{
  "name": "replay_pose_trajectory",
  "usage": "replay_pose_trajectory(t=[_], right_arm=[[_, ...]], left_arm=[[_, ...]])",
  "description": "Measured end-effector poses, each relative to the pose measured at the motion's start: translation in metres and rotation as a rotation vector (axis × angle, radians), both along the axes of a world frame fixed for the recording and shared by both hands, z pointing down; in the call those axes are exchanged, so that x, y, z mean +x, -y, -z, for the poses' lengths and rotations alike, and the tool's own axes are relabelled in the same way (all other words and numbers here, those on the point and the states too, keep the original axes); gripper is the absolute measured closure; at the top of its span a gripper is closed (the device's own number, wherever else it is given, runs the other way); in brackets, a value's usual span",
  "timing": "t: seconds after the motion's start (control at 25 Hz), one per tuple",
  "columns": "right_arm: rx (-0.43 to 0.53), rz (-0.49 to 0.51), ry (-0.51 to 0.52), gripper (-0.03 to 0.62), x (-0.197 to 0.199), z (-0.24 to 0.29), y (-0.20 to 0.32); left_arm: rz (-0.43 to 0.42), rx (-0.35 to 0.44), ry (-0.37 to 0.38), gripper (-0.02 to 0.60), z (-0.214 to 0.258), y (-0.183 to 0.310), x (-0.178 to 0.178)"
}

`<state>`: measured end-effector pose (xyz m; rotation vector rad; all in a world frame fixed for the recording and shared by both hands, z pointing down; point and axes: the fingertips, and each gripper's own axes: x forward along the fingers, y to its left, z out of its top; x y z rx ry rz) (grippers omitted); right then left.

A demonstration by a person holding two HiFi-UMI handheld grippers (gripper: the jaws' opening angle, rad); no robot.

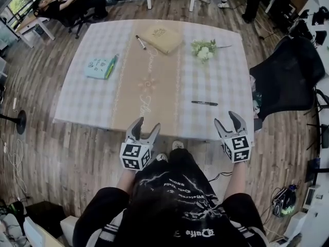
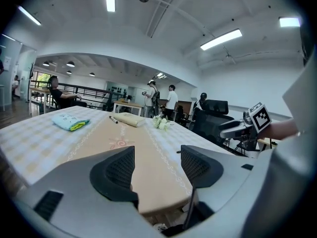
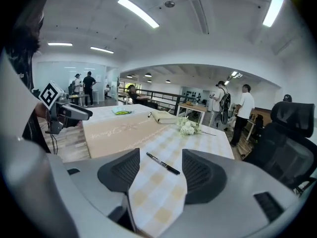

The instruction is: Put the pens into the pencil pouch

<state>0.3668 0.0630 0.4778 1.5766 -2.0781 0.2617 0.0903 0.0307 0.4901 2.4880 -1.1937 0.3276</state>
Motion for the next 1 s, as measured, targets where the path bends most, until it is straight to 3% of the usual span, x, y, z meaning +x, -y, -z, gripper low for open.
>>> replay_pose_trajectory(t=[0.48,0.84,1.0], right_arm=[[-0.166,0.239,-0.111,0.365,0.024,-0.037,0.058],[-0.311,0.465,-0.220,0.388,0.024,-0.080,0.089],[-0.388,0.567,-0.300,0.390,0.030,-0.100,0.097]], left_arm=[[0.072,0.002,0.017,0.279,0.007,0.030,0.015],[0.190,-0.001,0.034,0.279,0.010,0.052,0.002],[0.261,-0.017,0.005,0.279,0.007,0.061,-0.008]])
